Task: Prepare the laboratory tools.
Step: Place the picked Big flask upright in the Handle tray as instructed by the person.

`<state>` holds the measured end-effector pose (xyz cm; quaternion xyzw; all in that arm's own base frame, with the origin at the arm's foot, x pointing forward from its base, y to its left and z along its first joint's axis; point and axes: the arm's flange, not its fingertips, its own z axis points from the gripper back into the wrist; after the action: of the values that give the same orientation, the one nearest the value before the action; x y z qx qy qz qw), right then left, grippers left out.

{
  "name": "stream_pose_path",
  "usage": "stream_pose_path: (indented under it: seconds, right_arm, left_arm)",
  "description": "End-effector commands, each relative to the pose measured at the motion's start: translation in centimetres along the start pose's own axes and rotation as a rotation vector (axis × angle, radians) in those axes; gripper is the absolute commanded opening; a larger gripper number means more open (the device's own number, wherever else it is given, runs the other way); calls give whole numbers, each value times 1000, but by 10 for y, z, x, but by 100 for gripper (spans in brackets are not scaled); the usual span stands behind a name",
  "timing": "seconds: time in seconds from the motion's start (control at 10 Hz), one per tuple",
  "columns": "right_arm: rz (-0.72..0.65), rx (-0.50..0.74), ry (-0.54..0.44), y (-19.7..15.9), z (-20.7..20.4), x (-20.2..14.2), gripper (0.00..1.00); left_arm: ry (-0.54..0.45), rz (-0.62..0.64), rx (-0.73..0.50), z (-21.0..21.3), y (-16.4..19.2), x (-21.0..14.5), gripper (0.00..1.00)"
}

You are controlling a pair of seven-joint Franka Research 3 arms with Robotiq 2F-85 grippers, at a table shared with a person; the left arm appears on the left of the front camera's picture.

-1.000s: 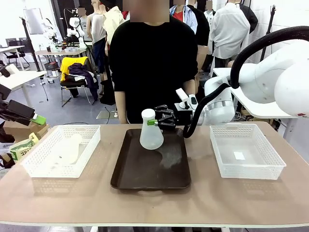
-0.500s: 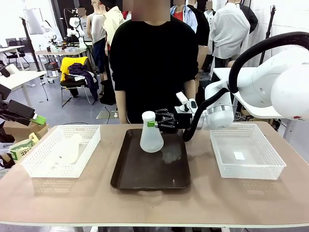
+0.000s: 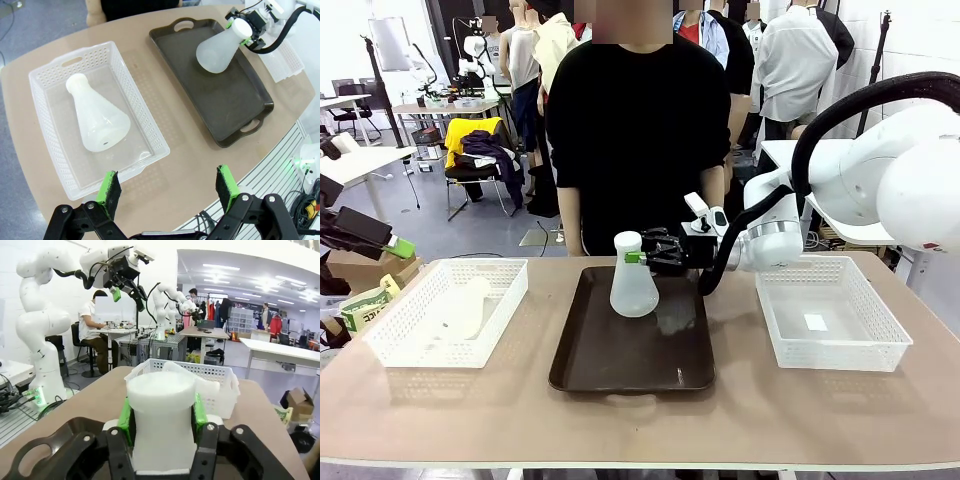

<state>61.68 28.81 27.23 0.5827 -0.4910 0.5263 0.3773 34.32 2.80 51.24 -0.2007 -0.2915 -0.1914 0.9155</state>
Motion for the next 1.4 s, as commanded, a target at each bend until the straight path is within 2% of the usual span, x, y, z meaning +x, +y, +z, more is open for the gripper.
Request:
stream_pose_path:
  seconds: [0.0, 0.1, 0.6, 1.3]
  right_arm:
    - [-22, -32, -15, -8, -1, 0, 81]
    - [-27, -37, -13, -6, 1, -1, 100]
    - [-36, -68, -17, -2, 7, 4, 100]
    - [-37, -151, 82, 17, 20, 24, 100]
  left_arm:
    - [0, -12, -5, 1, 2, -1, 100]
    - [0, -12, -5, 1, 2, -1, 100]
    - [0, -12, -5, 1, 2, -1, 100]
    - [0, -12, -5, 1, 2, -1, 100]
